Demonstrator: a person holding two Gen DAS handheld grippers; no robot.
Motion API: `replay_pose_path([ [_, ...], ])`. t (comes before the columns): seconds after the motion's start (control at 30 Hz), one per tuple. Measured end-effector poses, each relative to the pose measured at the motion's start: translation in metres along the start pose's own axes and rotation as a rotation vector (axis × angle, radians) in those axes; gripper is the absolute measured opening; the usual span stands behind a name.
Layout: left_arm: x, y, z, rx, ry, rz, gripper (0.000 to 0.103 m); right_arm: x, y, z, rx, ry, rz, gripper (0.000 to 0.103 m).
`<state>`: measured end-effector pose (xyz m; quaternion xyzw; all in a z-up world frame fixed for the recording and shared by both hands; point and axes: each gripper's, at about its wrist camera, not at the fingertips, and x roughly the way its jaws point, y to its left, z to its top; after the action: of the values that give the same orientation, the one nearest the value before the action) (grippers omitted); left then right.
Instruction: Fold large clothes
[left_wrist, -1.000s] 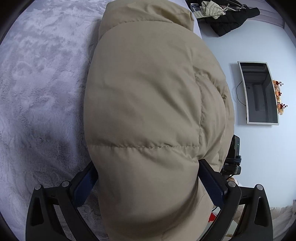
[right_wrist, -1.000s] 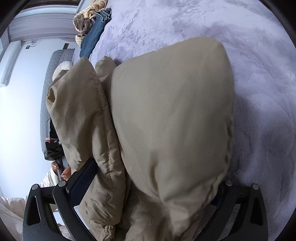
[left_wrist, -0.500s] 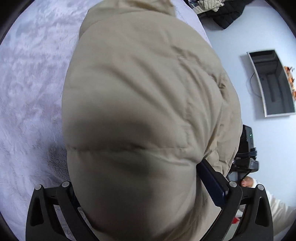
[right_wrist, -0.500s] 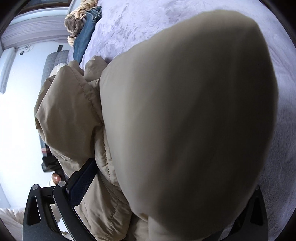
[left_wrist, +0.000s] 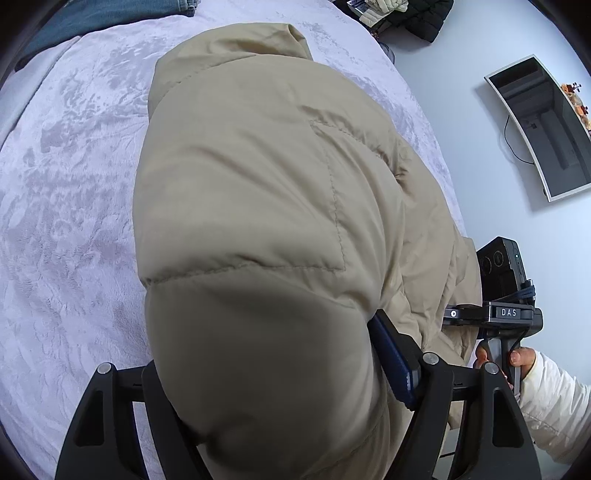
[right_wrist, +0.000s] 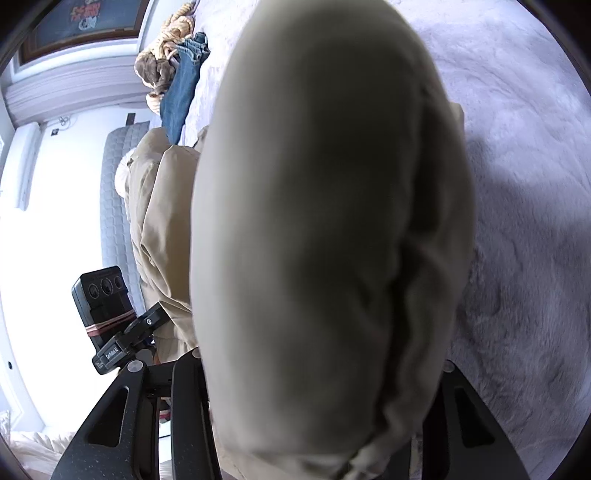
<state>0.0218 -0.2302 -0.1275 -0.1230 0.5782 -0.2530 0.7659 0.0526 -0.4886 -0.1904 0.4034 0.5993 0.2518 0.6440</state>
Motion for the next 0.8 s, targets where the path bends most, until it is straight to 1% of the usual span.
replay_pose_path([
  [0.03,-0.002,0.007,0.005,0.003,-0.002,0.004,0.079,0.0,0.002,-0.001,0.003,-0.002,0.007,0.048],
  [0.2,-0.02,-0.01,0.009,0.016,-0.024,0.015,0.078,-0.004,0.01,-0.005,-0.003,-0.008,0.034,0.048],
  [0.23,-0.027,-0.004,0.011,0.016,-0.027,0.015,0.078,-0.005,0.012,-0.005,-0.005,-0.009,0.039,0.048],
  [0.3,-0.032,-0.005,0.012,0.018,-0.032,0.014,0.078,-0.008,0.011,-0.005,-0.009,-0.009,0.048,0.048],
  [0.53,-0.057,0.005,0.003,0.031,-0.064,0.006,0.078,-0.005,0.021,-0.001,-0.026,-0.008,0.074,0.048],
  [0.57,-0.062,0.005,-0.002,0.031,-0.07,0.003,0.078,-0.004,0.026,0.0,-0.03,-0.009,0.076,0.048],
  [0.73,-0.087,0.022,-0.001,0.023,-0.098,-0.015,0.078,0.009,0.054,0.007,-0.06,-0.019,0.068,0.048],
  [0.8,-0.099,0.036,0.004,0.025,-0.106,-0.016,0.078,0.017,0.064,0.009,-0.072,-0.024,0.065,0.048],
])
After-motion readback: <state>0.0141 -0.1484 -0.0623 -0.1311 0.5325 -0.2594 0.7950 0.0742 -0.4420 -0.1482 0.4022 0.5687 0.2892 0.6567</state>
